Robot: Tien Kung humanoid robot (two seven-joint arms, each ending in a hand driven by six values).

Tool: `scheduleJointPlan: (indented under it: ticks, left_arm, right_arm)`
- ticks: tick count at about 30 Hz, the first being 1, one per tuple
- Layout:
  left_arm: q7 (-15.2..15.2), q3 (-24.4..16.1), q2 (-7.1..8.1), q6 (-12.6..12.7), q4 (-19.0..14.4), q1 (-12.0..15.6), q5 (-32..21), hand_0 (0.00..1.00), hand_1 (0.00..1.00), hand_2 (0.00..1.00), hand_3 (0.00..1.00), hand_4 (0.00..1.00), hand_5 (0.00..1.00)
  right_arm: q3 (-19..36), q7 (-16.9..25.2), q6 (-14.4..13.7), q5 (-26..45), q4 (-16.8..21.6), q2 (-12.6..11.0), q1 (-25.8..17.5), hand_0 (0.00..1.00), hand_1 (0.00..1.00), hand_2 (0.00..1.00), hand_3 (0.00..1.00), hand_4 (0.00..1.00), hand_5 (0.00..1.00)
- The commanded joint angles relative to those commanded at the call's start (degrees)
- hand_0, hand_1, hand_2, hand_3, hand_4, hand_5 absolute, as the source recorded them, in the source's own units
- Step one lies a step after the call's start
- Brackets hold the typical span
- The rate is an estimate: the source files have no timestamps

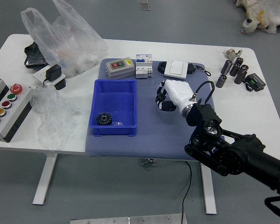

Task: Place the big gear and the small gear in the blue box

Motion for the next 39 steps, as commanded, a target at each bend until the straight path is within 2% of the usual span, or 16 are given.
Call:
scheduleJointPlan:
  ticks: [5,6,8,11,12,17,18,23,24,29,30,32,34,39]
  left_arm:
    - [0.51,-0.95,0.04,-0.03,0.00,0.32,1.09,0.689,0.671,0.594,0.690,0.664,0.363]
    - [0.56,-1.03,0.07,-0.04,0.00,0.33,1.24,0.688,0.671,0.594,0.691,0.667,0.368]
    - [0.57,-0.97,0.11,-0.05,0.00,0.27,1.33,0.688,0.671,0.594,0.691,0.667,0.368]
    - [0.39,-0.59,0.06,-0.06,0.00,-0.03,1.18,0.688,0.671,0.594,0.691,0.667,0.368]
    - [0.33,-0.49,0.07,-0.05,0.00,-0.08,1.09,0.688,0.670,0.594,0.691,0.671,0.374]
    - [0.42,-0.83,0.37,-0.03,0.00,0.07,1.30,0.688,0.670,0.594,0.691,0.671,0.374]
    - [0.43,-0.95,0.45,-0.02,0.00,0.11,1.33,0.688,0.670,0.594,0.690,0.674,0.374]
    - [0.54,-1.27,0.92,0.07,0.00,0.29,1.39,0.688,0.670,0.594,0.690,0.674,0.374]
    - [0.64,-1.34,0.94,0.07,0.00,0.32,1.51,0.688,0.670,0.594,0.691,0.676,0.376]
    - [1.01,-1.96,0.95,0.07,0.00,0.47,2.10,0.688,0.670,0.594,0.691,0.676,0.376]
    - [1.05,-2.11,0.95,0.07,0.00,0.46,2.19,0.688,0.670,0.593,0.690,0.678,0.376]
    - [1.08,-2.36,0.99,0.04,0.00,0.39,2.40,0.688,0.670,0.593,0.690,0.678,0.376]
    - [0.99,-2.46,1.08,0.03,0.00,0.25,2.45,0.688,0.670,0.593,0.690,0.678,0.376]
    - [0.52,-2.04,1.21,0.05,0.00,-0.03,1.77,0.688,0.670,0.592,0.689,0.679,0.375]
  right_arm:
    - [0.02,2.90,-2.80,1.75,5.45,0.39,1.82,0.442,0.556,0.482,0.536,0.592,0.068]
    - [-0.79,3.97,-3.34,2.82,6.22,0.69,2.15,0.553,0.573,0.531,0.571,0.595,0.081]
    - [-2.70,6.44,-3.94,5.20,7.35,1.36,2.70,0.553,0.573,0.531,0.571,0.595,0.081]
    - [-5.73,10.27,-3.54,8.78,7.77,2.36,2.95,0.553,0.573,0.531,0.571,0.595,0.081]
    - [-6.38,11.08,-3.19,9.54,7.76,2.49,2.97,0.653,0.649,0.614,0.615,0.562,0.104]
    - [-8.35,13.58,-2.17,11.35,7.53,2.51,3.68,0.653,0.649,0.614,0.615,0.562,0.104]
    - [-8.47,13.77,-2.15,11.38,7.50,2.48,3.80,0.792,0.794,0.795,0.693,0.527,0.154]
    - [-8.71,13.88,-1.40,11.76,7.46,2.32,3.80,0.792,0.794,0.795,0.693,0.527,0.154]
    - [-8.56,13.68,-1.10,11.61,7.44,2.29,3.79,0.925,0.922,0.968,0.947,0.601,0.194]
    - [-7.13,12.66,-0.72,10.38,7.30,2.18,3.31,0.925,0.922,0.968,0.947,0.601,0.194]
    - [-6.74,12.62,-0.80,10.19,7.25,2.17,3.16,0.998,0.998,0.998,0.998,0.731,0.255]
    - [-6.22,13.15,-1.11,11.11,6.97,2.14,2.87,0.998,0.998,0.998,0.998,0.731,0.255]
    - [-5.55,14.07,-2.03,12.64,6.79,2.04,2.43,0.998,0.998,0.998,0.998,0.731,0.255]
    - [-0.05,18.27,-7.11,18.30,9.59,0.66,-0.39,0.998,0.998,0.998,0.998,0.747,0.245]
